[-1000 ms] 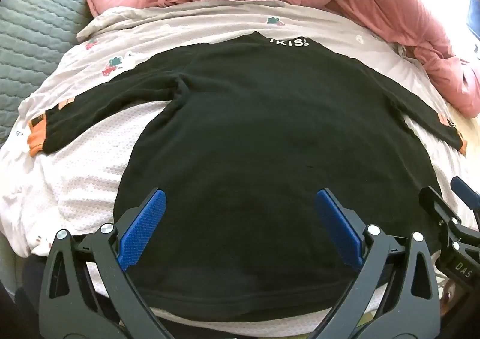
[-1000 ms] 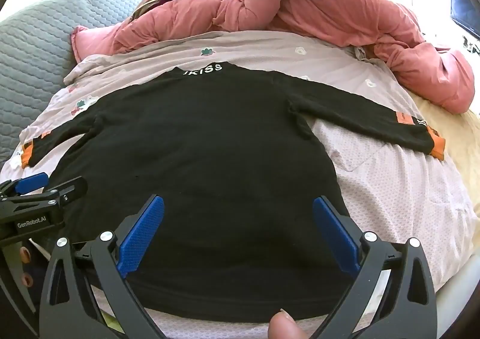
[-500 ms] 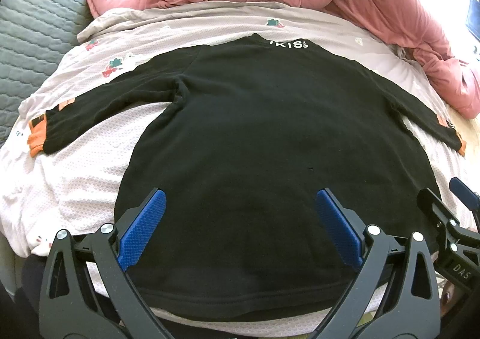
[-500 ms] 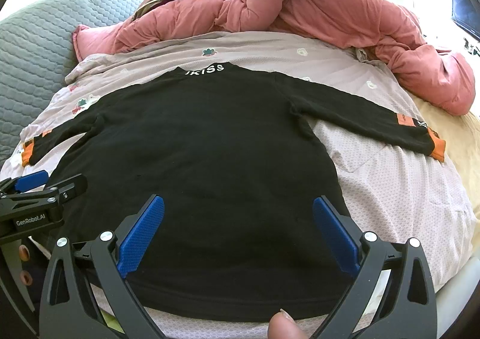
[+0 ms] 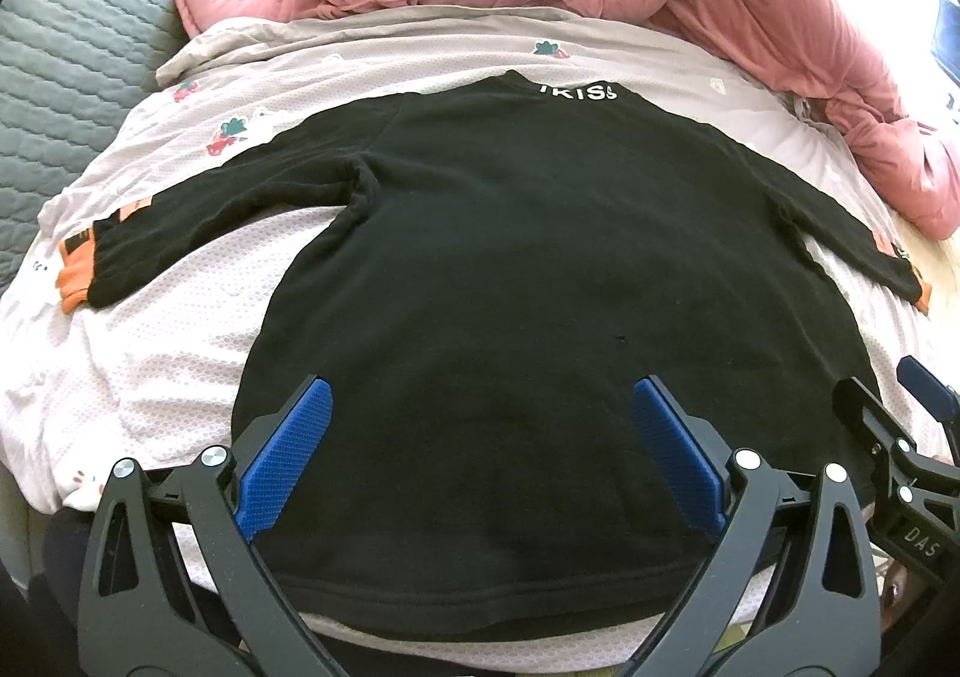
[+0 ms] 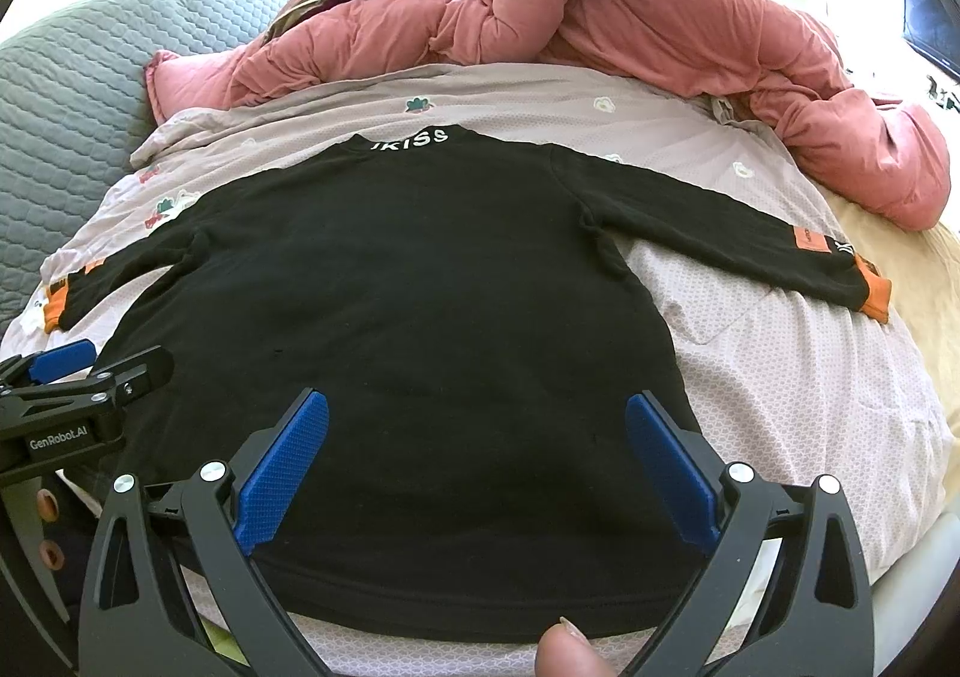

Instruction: Fold small clothes

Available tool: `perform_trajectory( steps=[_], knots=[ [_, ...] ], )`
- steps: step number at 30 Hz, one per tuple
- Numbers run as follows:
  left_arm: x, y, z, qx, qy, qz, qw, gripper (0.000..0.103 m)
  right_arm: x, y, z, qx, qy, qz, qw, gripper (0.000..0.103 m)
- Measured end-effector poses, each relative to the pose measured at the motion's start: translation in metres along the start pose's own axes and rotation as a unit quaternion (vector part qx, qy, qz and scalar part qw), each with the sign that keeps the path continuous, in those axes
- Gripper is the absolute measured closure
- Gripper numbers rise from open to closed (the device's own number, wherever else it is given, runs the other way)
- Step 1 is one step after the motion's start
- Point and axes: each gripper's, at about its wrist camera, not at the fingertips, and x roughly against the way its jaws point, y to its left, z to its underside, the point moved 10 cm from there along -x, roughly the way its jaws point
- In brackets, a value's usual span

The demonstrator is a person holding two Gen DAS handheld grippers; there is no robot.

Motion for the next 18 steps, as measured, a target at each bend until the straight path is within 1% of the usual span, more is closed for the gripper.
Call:
perform_trajectory(
  steps=[18],
  knots=[
    [-0.0006,0.0026,0.0016,0.002,-0.001,0.0,1.0,0.009,0.0,0.0022,-0.0012,-0.003,-0.002,0.001,1.0,0.004]
  ],
)
